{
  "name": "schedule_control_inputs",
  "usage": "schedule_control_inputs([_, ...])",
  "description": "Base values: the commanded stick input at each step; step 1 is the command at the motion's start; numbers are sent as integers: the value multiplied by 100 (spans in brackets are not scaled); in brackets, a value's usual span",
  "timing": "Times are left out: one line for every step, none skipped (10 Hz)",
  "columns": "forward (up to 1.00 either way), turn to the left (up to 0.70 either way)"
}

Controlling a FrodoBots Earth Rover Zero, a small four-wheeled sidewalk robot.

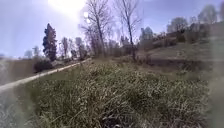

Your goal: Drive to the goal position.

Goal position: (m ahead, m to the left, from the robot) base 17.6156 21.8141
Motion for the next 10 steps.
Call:
schedule_control_inputs([0,0])
schedule_control_inputs([0,0])
schedule_control_inputs([0,0])
schedule_control_inputs([0,0])
schedule_control_inputs([0,-27])
schedule_control_inputs([0,-45])
schedule_control_inputs([0,-45])
schedule_control_inputs([0,-45])
schedule_control_inputs([0,-45])
schedule_control_inputs([0,-45])
